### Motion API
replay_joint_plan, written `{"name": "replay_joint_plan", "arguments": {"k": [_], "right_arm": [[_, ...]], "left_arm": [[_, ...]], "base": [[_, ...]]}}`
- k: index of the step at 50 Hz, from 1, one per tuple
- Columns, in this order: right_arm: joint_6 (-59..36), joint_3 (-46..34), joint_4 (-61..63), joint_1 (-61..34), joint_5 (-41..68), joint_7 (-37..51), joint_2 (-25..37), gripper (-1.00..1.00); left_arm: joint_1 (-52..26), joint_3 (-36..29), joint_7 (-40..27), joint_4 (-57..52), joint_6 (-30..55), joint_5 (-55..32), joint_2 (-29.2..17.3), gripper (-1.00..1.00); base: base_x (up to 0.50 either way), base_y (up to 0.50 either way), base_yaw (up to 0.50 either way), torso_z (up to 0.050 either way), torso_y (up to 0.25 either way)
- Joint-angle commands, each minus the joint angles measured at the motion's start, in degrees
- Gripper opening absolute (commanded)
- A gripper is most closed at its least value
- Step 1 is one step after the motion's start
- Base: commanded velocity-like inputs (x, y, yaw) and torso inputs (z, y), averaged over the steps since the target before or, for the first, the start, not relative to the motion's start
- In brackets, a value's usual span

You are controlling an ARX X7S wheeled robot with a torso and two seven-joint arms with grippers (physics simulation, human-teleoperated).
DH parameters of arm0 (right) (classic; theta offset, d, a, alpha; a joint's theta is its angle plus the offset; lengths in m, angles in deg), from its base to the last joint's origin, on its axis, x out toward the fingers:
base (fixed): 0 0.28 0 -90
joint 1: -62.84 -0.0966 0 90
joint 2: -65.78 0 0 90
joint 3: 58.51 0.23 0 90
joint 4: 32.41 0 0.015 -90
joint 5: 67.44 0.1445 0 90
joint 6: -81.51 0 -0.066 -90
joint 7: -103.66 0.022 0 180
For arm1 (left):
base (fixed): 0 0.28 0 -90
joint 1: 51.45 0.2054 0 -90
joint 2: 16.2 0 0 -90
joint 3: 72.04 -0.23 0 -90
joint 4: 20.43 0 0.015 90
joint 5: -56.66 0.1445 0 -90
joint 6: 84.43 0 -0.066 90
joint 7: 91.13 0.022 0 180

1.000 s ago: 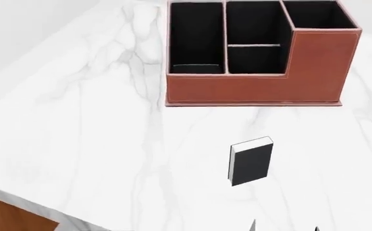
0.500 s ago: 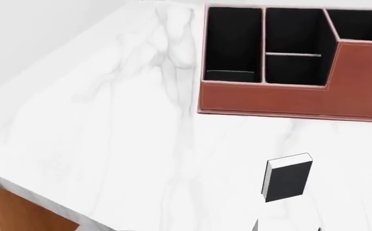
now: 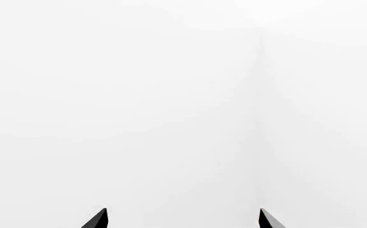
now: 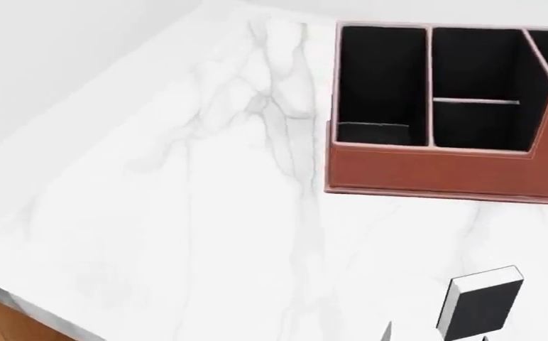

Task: Pick up the book and place it in the left compartment of the caddy.

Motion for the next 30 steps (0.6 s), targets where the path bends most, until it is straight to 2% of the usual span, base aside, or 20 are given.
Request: {"name": "replay_joint_plan", "arguments": {"k": [1,6,16,30], "right_arm": [[-0.70,-0.01,-0.79,-0.51,-2.31,-1.19,-0.88,1.00],[-0.82,-0.32,-1.42,-0.83,-2.12,-0.98,-0.88,1.00],[-0.17,-0.38,-1.14,-0.50,-1.07,-0.87,-0.42,1.00],[-0.60,-0.74,-0.85,-0.58,-0.96,-0.26,0.03,1.00]], "left_arm": [[-1.84,1.23,1.29,1.81,2.68,0.14,1.01,1.00],[-1.66,1.07,1.22,1.86,2.48,0.17,0.91,1.00],[-1.15,1.26,1.05,1.66,2.11,-0.23,0.75,1.00],[-1.18,1.24,0.65,1.78,2.06,-0.59,0.43,1.00]], "base": [[-0.20,0.46,0.00,0.000,0.000],[-0.20,0.46,0.00,0.000,0.000],[0.00,0.00,0.00,0.000,0.000],[0.43,0.23,0.00,0.000,0.000]]}}
